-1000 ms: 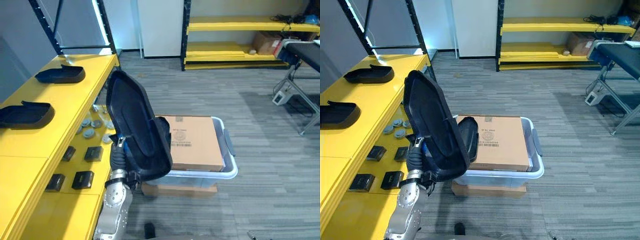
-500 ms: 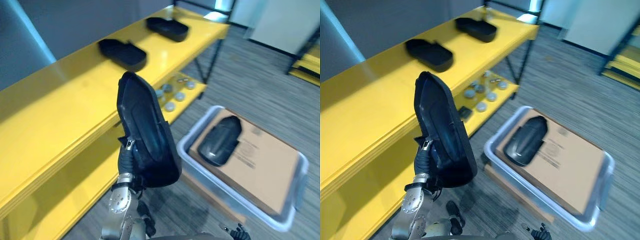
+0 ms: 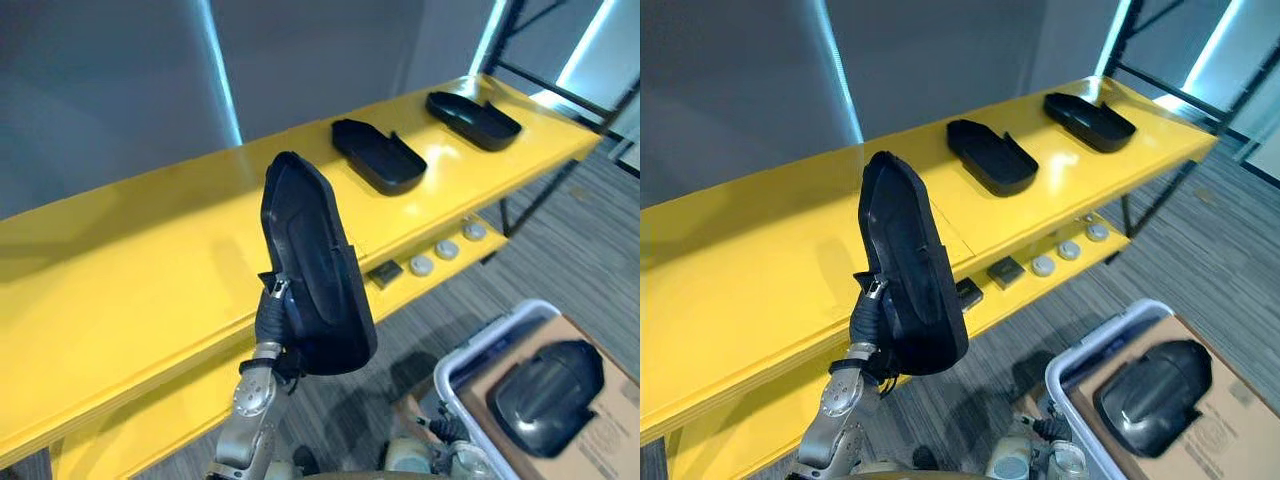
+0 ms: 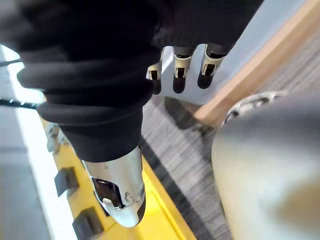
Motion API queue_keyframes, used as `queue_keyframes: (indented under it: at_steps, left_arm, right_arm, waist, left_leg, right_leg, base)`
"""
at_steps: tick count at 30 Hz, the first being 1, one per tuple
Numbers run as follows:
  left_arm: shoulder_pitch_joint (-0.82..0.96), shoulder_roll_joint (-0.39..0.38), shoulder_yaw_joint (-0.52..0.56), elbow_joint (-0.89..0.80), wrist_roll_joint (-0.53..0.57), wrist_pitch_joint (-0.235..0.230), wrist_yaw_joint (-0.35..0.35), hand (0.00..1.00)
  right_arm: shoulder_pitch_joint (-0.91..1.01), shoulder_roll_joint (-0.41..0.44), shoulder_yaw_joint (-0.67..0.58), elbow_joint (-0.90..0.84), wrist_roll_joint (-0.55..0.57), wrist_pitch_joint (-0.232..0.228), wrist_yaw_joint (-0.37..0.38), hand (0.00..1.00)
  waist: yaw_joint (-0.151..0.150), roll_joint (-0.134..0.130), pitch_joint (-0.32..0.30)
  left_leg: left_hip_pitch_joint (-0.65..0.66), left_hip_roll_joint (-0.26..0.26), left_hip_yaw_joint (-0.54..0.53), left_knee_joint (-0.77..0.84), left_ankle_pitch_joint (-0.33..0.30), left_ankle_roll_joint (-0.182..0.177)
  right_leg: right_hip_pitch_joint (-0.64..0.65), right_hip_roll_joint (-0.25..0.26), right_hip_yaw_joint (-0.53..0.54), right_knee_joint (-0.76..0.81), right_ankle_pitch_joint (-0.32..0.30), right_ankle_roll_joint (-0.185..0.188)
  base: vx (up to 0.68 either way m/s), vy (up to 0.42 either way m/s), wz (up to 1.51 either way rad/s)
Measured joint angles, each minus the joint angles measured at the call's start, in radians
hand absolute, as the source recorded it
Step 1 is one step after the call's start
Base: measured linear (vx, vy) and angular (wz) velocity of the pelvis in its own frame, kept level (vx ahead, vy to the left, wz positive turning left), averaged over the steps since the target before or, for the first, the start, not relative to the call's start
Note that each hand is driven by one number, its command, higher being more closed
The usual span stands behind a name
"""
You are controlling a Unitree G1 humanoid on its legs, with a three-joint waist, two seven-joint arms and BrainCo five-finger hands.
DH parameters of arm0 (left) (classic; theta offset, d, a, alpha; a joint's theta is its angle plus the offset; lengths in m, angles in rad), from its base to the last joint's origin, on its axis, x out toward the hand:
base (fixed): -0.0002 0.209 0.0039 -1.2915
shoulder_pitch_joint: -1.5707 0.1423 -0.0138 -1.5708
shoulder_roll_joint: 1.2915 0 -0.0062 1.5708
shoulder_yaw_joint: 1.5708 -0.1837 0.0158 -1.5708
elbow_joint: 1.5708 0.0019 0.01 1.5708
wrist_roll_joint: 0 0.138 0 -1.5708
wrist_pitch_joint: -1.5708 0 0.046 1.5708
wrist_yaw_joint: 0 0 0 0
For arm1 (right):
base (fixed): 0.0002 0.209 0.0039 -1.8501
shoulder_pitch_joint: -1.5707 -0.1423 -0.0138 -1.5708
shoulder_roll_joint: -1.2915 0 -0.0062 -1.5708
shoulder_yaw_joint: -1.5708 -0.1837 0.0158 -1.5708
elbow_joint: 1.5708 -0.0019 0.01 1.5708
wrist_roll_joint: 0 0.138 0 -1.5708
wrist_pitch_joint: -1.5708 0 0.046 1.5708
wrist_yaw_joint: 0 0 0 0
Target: Walk over and take plastic housings, then place them on the shelf
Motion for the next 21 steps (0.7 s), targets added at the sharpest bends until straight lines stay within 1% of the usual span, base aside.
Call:
queue_keyframes:
  at_steps: [1, 2, 3, 4, 5, 6, 8, 10, 12, 13, 15, 16, 18, 19, 20, 21]
  left_arm:
    - [0.003, -0.016, 0.000, 0.013, 0.002, 0.002, 0.002, 1.00]
    - [0.002, -0.018, 0.005, 0.012, 0.006, 0.000, 0.005, 1.00]
    - [-0.001, -0.018, 0.009, 0.013, 0.006, 0.000, 0.010, 1.00]
    - [-0.001, -0.018, 0.009, 0.013, 0.006, 0.000, 0.014, 1.00]
    - [0.001, -0.017, 0.009, 0.013, 0.006, 0.000, 0.014, 1.00]
    - [0.001, -0.016, 0.009, 0.013, 0.006, 0.000, 0.014, 1.00]
    - [0.000, -0.015, 0.010, 0.014, 0.012, 0.001, 0.014, 1.00]
    - [0.000, -0.014, 0.009, 0.014, 0.039, 0.002, 0.013, 1.00]
    - [-0.001, -0.007, 0.021, 0.015, 0.120, 0.007, 0.015, 1.00]
    - [-0.001, -0.001, 0.028, 0.016, 0.144, 0.009, 0.017, 1.00]
    - [-0.024, 0.021, 0.084, 0.037, 0.242, 0.024, 0.033, 1.00]
    - [-0.038, 0.025, 0.100, 0.052, 0.273, 0.031, 0.044, 1.00]
    - [-0.107, 0.038, 0.177, 0.115, 0.355, 0.061, 0.094, 1.00]
    - [-0.125, 0.044, 0.189, 0.128, 0.375, 0.069, 0.110, 1.00]
    - [-0.162, 0.057, 0.217, 0.150, 0.434, 0.087, 0.141, 1.00]
    - [-0.184, 0.066, 0.228, 0.162, 0.460, 0.094, 0.154, 1.00]
  right_arm:
    - [0.001, -0.012, -0.005, 0.003, -0.002, 0.001, 0.004, 0.00]
    - [-0.008, -0.028, -0.005, 0.005, -0.003, 0.001, 0.007, 0.00]
    - [-0.014, -0.033, -0.003, 0.005, -0.003, 0.000, 0.008, 0.00]
    - [-0.014, -0.034, 0.000, 0.005, -0.003, 0.000, 0.010, 0.00]
    - [-0.013, -0.031, 0.001, 0.008, -0.003, 0.001, 0.010, 0.00]
    - [-0.013, -0.024, 0.003, 0.008, -0.003, 0.001, 0.010, 0.00]
    - [-0.015, -0.019, 0.004, 0.007, -0.004, 0.000, 0.011, 0.00]
    - [-0.018, -0.019, 0.004, 0.007, -0.004, 0.000, 0.011, 0.00]
    - [-0.021, -0.019, 0.024, 0.006, -0.005, 0.000, 0.011, 0.00]
    - [-0.022, -0.018, 0.030, 0.005, -0.006, 0.000, 0.012, 0.00]
    - [-0.018, -0.005, 0.042, -0.001, -0.017, -0.001, 0.014, 0.00]
    - [-0.016, -0.002, 0.043, -0.002, -0.024, -0.002, 0.015, 0.00]
    - [-0.009, 0.002, 0.047, -0.002, -0.037, -0.002, 0.017, 0.00]
    - [-0.006, 0.001, 0.052, -0.003, -0.040, -0.002, 0.017, 0.00]
    - [-0.001, -0.001, 0.068, -0.007, -0.045, -0.003, 0.018, 0.00]
    - [0.002, -0.002, 0.074, -0.009, -0.046, -0.003, 0.022, 0.00]
  waist:
    - [0.012, 0.030, -0.007]
    - [0.041, 0.056, -0.012]
    - [0.046, 0.070, -0.014]
    - [0.046, 0.072, -0.015]
    - [0.048, 0.073, -0.016]
    - [0.049, 0.070, -0.014]
    - [0.051, 0.068, -0.015]
    - [0.051, 0.068, -0.015]
    - [0.052, 0.065, -0.018]
    - [0.052, 0.064, -0.019]
    - [0.052, 0.055, -0.024]
    - [0.052, 0.053, -0.025]
    - [0.055, 0.046, -0.029]
    - [0.054, 0.045, -0.030]
    - [0.054, 0.040, -0.032]
    - [0.053, 0.038, -0.032]
  left_leg:
    - [-0.005, 0.030, -0.031, 0.008, -0.011, -0.017]
    - [-0.003, 0.056, -0.037, 0.002, -0.009, -0.035]
    - [-0.003, 0.070, -0.042, -0.017, 0.000, -0.049]
    - [0.003, 0.080, -0.055, -0.042, 0.014, -0.070]
    - [0.020, 0.091, -0.060, -0.082, 0.035, -0.091]
    - [0.034, 0.099, -0.063, -0.107, 0.046, -0.098]
    - [0.053, 0.105, -0.077, -0.146, 0.068, -0.097]
    - [0.056, 0.105, -0.080, -0.159, 0.076, -0.098]
    - [0.062, 0.101, -0.080, -0.177, 0.088, -0.089]
    - [0.063, 0.100, -0.080, -0.180, 0.091, -0.090]
    - [0.064, 0.093, -0.078, -0.185, 0.101, -0.083]
    - [0.064, 0.091, -0.079, -0.188, 0.105, -0.082]
    - [0.063, 0.088, -0.080, -0.192, 0.115, -0.081]
    - [0.063, 0.088, -0.080, -0.195, 0.120, -0.082]
    - [0.062, 0.087, -0.080, -0.215, 0.137, -0.082]
    - [0.062, 0.086, -0.081, -0.228, 0.143, -0.083]
  right_leg:
    - [0.025, 0.012, -0.042, -0.027, 0.005, -0.008]
    - [0.045, 0.038, -0.064, -0.076, 0.018, -0.025]
    - [0.062, 0.052, -0.085, -0.112, 0.030, -0.033]
    - [0.080, 0.064, -0.106, -0.149, 0.041, -0.041]
    - [0.107, 0.079, -0.127, -0.192, 0.056, -0.051]
    - [0.125, 0.090, -0.138, -0.216, 0.061, -0.056]
    - [0.150, 0.100, -0.156, -0.248, 0.069, -0.062]
    - [0.161, 0.104, -0.161, -0.273, 0.081, -0.061]
    - [0.183, 0.108, -0.160, -0.326, 0.114, -0.060]
    - [0.188, 0.109, -0.160, -0.339, 0.122, -0.058]
    - [0.202, 0.108, -0.157, -0.376, 0.148, -0.057]
    - [0.203, 0.107, -0.157, -0.380, 0.152, -0.057]
    - [0.208, 0.107, -0.157, -0.395, 0.166, -0.063]
    - [0.208, 0.107, -0.158, -0.399, 0.170, -0.064]
    - [0.207, 0.108, -0.159, -0.408, 0.177, -0.067]
    - [0.206, 0.109, -0.161, -0.412, 0.180, -0.070]
  base:
    - [0.25, -0.203, 0.71]
    - [0.28, -0.221, 0.43]
    - [0.21, -0.173, 0.24]
    - [0.18, -0.174, 0.37]
    - [0.14, -0.161, 0.38]
    - [0.13, -0.148, 0.26]
    - [0.09, -0.094, 0.21]
    - [0.05, -0.032, 0.10]
    - [0.00, 0.000, 0.00]
    - [0.00, 0.000, 0.00]
    - [-0.07, 0.020, -0.02]
    - [-0.11, 0.009, 0.03]
    - [-0.12, -0.012, 0.04]
    - [-0.15, -0.029, 0.00]
    - [-0.12, -0.029, 0.03]
    - [-0.16, -0.038, 0.07]
